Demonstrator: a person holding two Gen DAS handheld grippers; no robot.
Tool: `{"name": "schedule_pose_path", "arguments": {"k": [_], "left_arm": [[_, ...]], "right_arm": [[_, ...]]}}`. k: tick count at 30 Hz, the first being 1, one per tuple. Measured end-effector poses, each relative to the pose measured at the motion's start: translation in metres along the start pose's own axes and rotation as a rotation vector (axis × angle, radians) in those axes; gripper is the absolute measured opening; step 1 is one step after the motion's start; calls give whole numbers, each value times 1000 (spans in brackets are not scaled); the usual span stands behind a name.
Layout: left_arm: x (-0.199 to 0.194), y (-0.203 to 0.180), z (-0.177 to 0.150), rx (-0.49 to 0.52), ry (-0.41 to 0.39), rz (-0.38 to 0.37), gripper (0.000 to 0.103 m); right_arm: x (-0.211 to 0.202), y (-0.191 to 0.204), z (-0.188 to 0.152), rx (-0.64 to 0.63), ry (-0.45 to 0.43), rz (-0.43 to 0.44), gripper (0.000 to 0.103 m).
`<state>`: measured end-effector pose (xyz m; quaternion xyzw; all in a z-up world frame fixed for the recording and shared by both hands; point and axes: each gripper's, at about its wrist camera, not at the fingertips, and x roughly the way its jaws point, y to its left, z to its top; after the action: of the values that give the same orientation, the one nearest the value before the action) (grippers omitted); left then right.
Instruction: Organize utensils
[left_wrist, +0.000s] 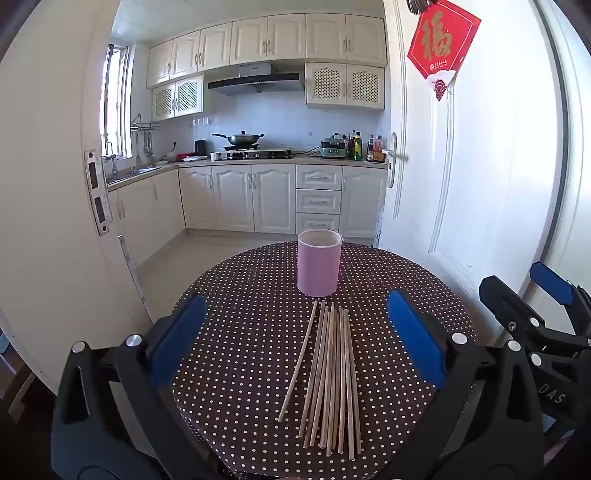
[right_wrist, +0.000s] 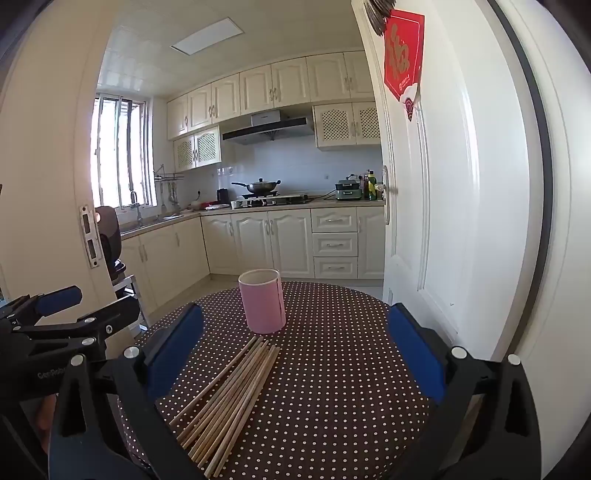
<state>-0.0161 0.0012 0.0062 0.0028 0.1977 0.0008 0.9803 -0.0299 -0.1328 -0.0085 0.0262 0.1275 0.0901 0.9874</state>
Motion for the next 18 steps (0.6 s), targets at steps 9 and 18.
{"name": "schedule_pose_path", "arguments": {"k": [9,18], "left_arm": [[2,2,-1,-11,8,-1,97],[2,3,-2,-10,8,-4,97]], "right_arm": [[1,-2,2,-3,14,2,96],[3,-5,-5,-4,2,1,96]]}}
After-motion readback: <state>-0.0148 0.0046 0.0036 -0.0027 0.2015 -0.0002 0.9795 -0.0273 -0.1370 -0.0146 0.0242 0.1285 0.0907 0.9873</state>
